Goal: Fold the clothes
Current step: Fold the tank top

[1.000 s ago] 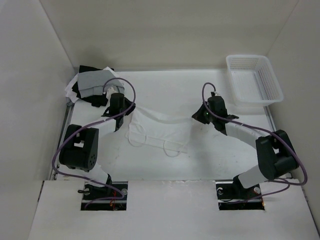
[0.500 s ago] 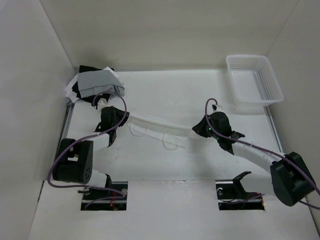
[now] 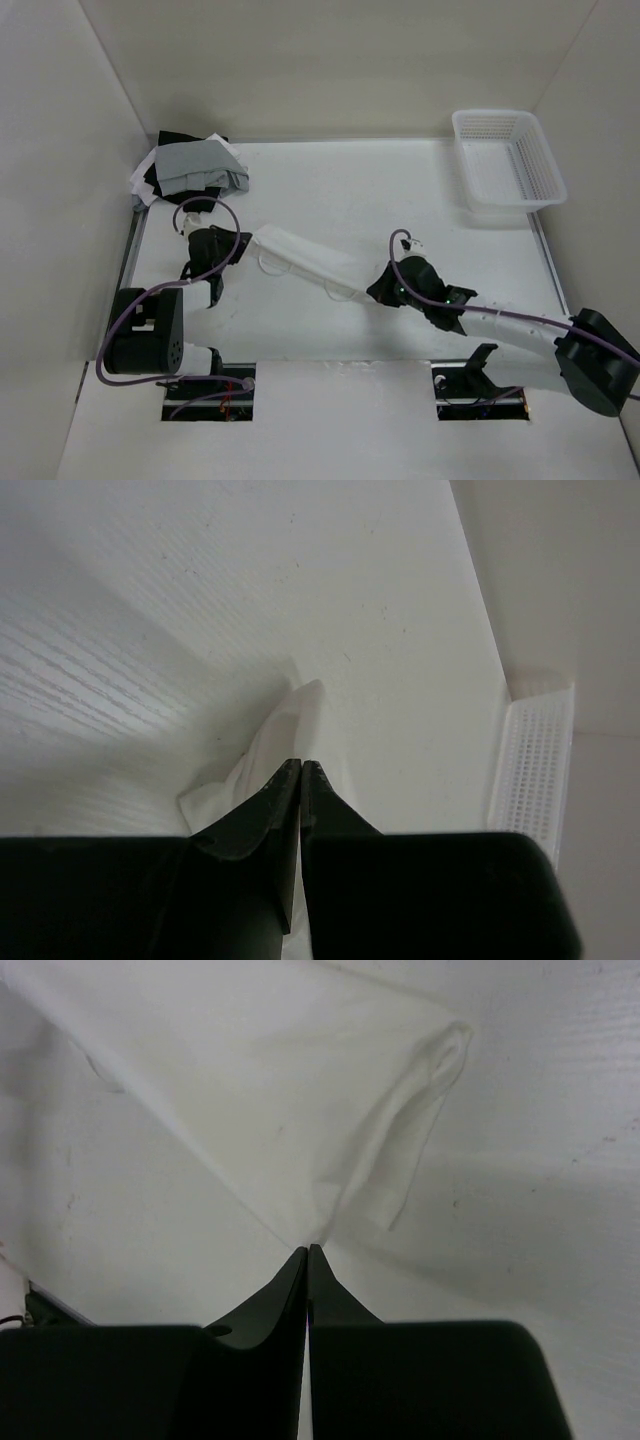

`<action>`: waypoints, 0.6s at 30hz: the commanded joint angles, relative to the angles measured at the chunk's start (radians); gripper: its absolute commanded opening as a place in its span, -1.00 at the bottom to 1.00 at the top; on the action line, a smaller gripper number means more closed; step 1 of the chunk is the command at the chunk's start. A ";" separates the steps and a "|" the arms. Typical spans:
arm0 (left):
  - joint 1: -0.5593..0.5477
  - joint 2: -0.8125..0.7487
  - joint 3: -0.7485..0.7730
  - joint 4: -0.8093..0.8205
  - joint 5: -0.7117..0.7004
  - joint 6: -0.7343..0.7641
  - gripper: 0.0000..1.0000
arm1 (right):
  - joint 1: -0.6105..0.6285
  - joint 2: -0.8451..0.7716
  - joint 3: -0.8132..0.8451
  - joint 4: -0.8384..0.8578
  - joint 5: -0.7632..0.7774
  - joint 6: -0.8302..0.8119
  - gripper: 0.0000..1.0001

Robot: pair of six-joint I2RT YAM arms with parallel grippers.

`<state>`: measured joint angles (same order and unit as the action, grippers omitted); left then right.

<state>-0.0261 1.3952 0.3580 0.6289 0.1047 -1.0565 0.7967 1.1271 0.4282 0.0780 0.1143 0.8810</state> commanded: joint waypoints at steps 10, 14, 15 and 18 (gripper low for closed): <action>0.056 -0.064 -0.109 -0.001 0.018 -0.011 -0.76 | 0.078 0.054 -0.054 -0.038 0.110 0.124 -0.88; 0.085 -0.148 -0.151 -0.027 0.012 -0.026 -0.51 | 0.081 0.016 -0.048 -0.084 0.094 0.112 -0.41; 0.082 -0.192 -0.157 -0.037 0.003 -0.030 -0.52 | 0.084 -0.007 -0.042 -0.101 0.094 0.104 -0.29; -0.020 -0.316 -0.119 -0.110 -0.077 0.015 -0.56 | 0.086 -0.094 -0.031 -0.129 0.099 0.078 -0.11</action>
<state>0.0223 1.1816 0.2070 0.5293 0.0826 -1.0710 0.8726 1.1088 0.3759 -0.0326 0.1909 0.9787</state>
